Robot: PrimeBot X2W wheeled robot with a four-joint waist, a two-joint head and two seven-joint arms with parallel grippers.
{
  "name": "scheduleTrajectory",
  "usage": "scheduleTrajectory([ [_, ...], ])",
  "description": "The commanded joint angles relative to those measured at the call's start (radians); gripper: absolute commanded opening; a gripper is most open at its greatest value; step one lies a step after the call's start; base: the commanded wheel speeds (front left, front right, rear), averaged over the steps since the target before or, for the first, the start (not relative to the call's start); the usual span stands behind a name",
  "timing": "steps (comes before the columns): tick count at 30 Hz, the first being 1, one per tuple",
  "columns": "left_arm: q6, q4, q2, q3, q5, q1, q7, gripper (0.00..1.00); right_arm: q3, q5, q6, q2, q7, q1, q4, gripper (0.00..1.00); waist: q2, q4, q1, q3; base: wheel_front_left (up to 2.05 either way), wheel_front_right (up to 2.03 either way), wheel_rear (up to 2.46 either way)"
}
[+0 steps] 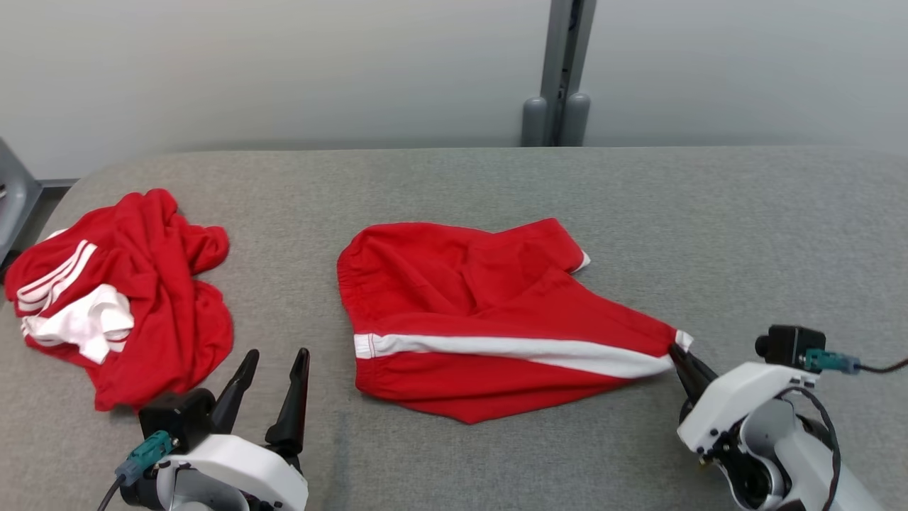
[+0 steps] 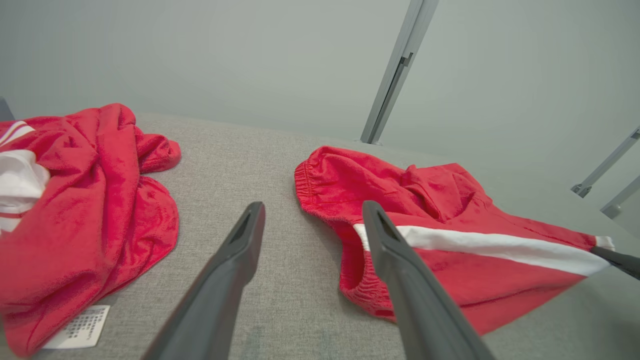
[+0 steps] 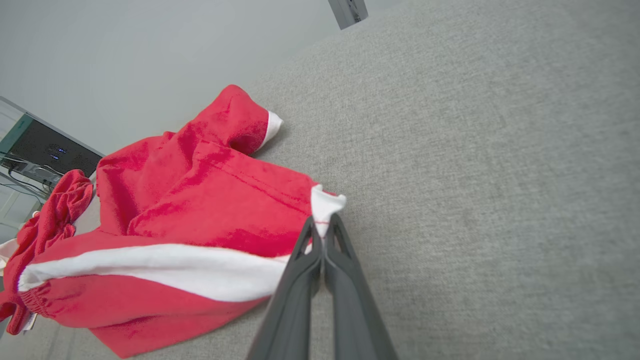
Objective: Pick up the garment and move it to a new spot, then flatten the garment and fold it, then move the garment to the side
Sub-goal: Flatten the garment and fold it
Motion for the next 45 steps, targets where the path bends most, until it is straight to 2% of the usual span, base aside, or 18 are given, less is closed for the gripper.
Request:
scheduleTrajectory([
  [1,0.006,-0.001,0.005,0.002,-0.001,0.013,0.003,1.0,-0.006,-0.006,0.0,-0.006,-0.007,0.02,-0.012,0.0,-0.0001,-0.018,0.0,-0.005,0.0,0.0,0.0],
  [3,0.009,-0.002,0.009,0.005,-0.004,0.013,0.002,1.0,-0.02,-0.016,0.001,-0.004,-0.013,0.058,-0.038,0.0,-0.0001,-0.031,0.0,-0.008,0.0,0.0,0.0],
  [7,0.012,-0.002,0.013,0.007,-0.006,0.029,0.002,1.0,-0.044,-0.039,0.0,0.014,-0.012,0.131,-0.086,0.08,-0.0001,-0.053,0.0,-0.016,0.0,0.0,0.0],
  [8,0.014,-0.002,0.014,0.006,-0.008,0.034,0.004,1.0,-0.053,-0.044,0.001,0.017,-0.009,0.149,-0.096,0.21,-0.0001,-0.058,0.0,-0.018,0.0,0.0,0.0],
  [9,0.015,-0.001,0.015,0.006,-0.011,0.036,0.005,1.0,-0.06,-0.051,0.001,0.021,-0.005,0.164,-0.102,0.41,-0.0001,-0.063,0.0,-0.02,0.0,0.0,0.0],
  [10,0.016,-0.002,0.016,0.006,-0.013,0.037,0.005,1.0,-0.066,-0.06,0.0,0.025,-0.003,0.178,-0.106,0.95,-0.0001,-0.067,0.0,-0.021,0.0,0.0,0.0],
  [11,0.016,-0.002,0.018,0.006,-0.015,0.039,0.007,1.0,-0.074,-0.076,0.001,0.028,-0.002,0.189,-0.108,1.0,-0.0001,-0.07,0.0,-0.021,0.0,0.0,0.0],
  [20,0.026,-0.022,0.033,0.008,-0.019,0.05,0.023,1.0,-0.158,-0.167,0.001,0.056,-0.069,0.223,-0.209,1.0,-0.0001,-0.089,0.0,-0.033,0.0,0.0,0.0],
  [29,0.056,-0.076,0.062,0.052,-0.03,0.07,0.012,1.0,-0.21,-0.24,0.001,0.067,-0.178,0.264,-0.437,1.0,-0.0001,-0.096,0.0,-0.043,0.0,0.0,0.0],
  [35,0.071,-0.143,0.085,0.111,0.014,0.079,-0.013,1.0,-0.254,-0.33,0.001,0.077,-0.242,0.288,-0.562,1.0,-0.0001,-0.096,0.0,-0.045,0.0,0.0,0.0],
  [40,0.083,-0.205,0.064,0.181,0.069,0.109,-0.02,1.0,-0.297,-0.412,0.001,0.089,-0.273,0.321,-0.618,1.0,-0.0001,-0.09,0.0,-0.05,0.0,0.0,0.0],
  [45,0.077,-0.297,-0.011,0.303,0.197,0.181,-0.02,1.0,-0.295,-0.478,0.001,0.101,-0.287,0.371,-0.656,1.0,-0.0001,-0.085,0.0,-0.053,0.0,0.0,0.0],
])
